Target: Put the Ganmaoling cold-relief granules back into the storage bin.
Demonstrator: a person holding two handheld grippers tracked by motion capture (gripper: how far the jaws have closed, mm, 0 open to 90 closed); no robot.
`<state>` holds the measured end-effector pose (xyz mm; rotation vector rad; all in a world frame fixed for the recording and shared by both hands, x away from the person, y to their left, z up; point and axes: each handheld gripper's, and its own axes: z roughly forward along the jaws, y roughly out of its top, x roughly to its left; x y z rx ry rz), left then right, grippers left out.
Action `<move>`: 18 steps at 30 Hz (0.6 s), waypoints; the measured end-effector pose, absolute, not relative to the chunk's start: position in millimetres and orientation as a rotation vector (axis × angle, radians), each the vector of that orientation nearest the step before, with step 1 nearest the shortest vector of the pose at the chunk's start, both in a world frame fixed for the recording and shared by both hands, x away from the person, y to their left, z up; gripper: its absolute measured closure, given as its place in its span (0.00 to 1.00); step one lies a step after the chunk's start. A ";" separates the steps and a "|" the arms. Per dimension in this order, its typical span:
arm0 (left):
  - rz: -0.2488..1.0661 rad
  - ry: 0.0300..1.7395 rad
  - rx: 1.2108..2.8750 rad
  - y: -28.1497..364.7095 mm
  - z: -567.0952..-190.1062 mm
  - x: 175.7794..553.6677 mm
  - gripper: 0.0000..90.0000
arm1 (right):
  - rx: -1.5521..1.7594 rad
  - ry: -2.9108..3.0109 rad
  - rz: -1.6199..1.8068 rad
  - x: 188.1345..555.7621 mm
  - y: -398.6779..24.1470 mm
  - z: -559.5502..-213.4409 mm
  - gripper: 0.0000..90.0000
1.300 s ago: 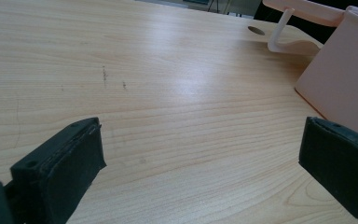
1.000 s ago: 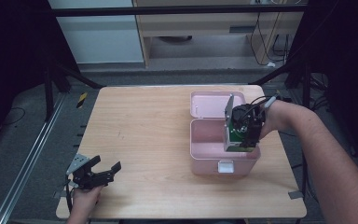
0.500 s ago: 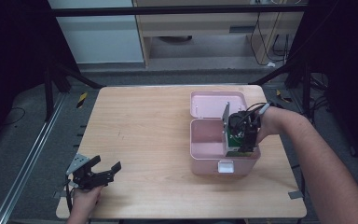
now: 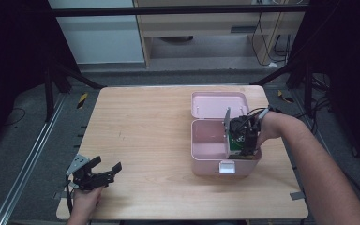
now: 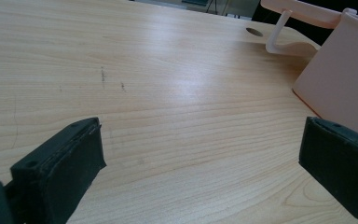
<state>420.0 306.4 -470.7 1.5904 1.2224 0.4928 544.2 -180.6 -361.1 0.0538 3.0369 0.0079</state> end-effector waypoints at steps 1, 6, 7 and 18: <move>0.493 1.223 1.590 306.4 -470.7 420.0 0.00 | 0.056 3.038 0.010 544.1 -181.4 -362.4 0.19; 0.494 1.222 1.590 306.2 -470.7 420.1 0.00 | 0.058 3.043 0.031 544.1 -183.0 -367.2 0.19; 0.493 1.222 1.590 306.2 -470.7 420.1 0.00 | 0.062 3.043 0.033 544.3 -183.0 -368.8 0.19; 0.493 1.220 1.589 306.4 -470.5 419.8 0.00 | 0.059 3.047 0.006 548.0 -183.0 -380.6 0.19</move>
